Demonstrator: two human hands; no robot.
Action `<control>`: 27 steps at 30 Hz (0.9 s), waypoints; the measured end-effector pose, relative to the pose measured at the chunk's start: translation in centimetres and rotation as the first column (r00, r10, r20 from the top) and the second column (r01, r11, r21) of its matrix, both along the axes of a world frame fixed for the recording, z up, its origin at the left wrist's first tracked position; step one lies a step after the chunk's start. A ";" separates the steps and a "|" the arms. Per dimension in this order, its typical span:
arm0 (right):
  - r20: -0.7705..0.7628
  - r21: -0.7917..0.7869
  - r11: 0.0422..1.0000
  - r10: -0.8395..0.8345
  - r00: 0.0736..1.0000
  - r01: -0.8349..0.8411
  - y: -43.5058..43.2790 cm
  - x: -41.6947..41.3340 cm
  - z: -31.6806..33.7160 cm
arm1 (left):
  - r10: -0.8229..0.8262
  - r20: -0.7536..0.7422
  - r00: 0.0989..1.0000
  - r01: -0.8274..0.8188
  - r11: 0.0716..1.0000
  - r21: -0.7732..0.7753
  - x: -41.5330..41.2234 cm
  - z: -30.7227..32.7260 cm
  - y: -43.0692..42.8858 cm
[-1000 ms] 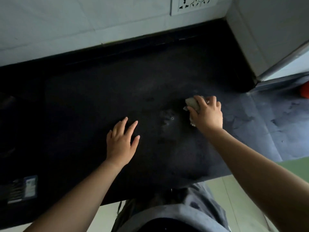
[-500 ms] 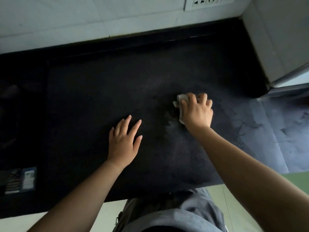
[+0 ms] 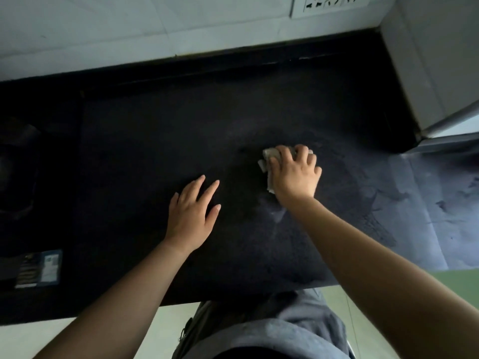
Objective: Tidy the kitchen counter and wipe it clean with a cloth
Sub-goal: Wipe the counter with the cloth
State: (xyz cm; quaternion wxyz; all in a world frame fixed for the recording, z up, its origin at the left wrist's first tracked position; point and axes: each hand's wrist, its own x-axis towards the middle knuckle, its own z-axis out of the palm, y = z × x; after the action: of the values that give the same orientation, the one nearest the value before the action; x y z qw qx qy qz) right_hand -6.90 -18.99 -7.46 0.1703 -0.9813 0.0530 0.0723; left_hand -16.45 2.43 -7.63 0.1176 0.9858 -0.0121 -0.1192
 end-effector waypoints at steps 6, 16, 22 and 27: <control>0.020 0.002 0.932 0.362 0.932 -0.362 2.2 -5.5 0.0 | 0.106 0.043 0.993 -0.104 0.993 -0.053 -2.8 0.3 1.7; -0.057 -0.009 0.995 0.103 0.993 -0.103 3.6 -6.1 -0.8 | 0.234 0.023 0.972 -0.235 0.971 0.045 -7.2 -0.6 3.6; 0.055 -0.044 0.928 0.372 0.927 -0.370 4.1 -9.8 -1.1 | 0.281 0.030 0.959 -0.282 0.959 0.040 -7.6 -1.5 3.5; 0.047 -0.029 0.963 0.270 0.962 -0.269 2.9 -8.4 -1.2 | 0.301 0.061 0.952 -0.303 0.952 0.038 -7.8 -1.9 3.7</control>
State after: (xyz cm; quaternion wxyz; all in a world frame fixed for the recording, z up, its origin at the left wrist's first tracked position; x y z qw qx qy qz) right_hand -15.30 -16.04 -8.67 0.1490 -0.9828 -0.0847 0.0695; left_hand -24.26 6.16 -9.50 0.1110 0.9814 0.1383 -0.0731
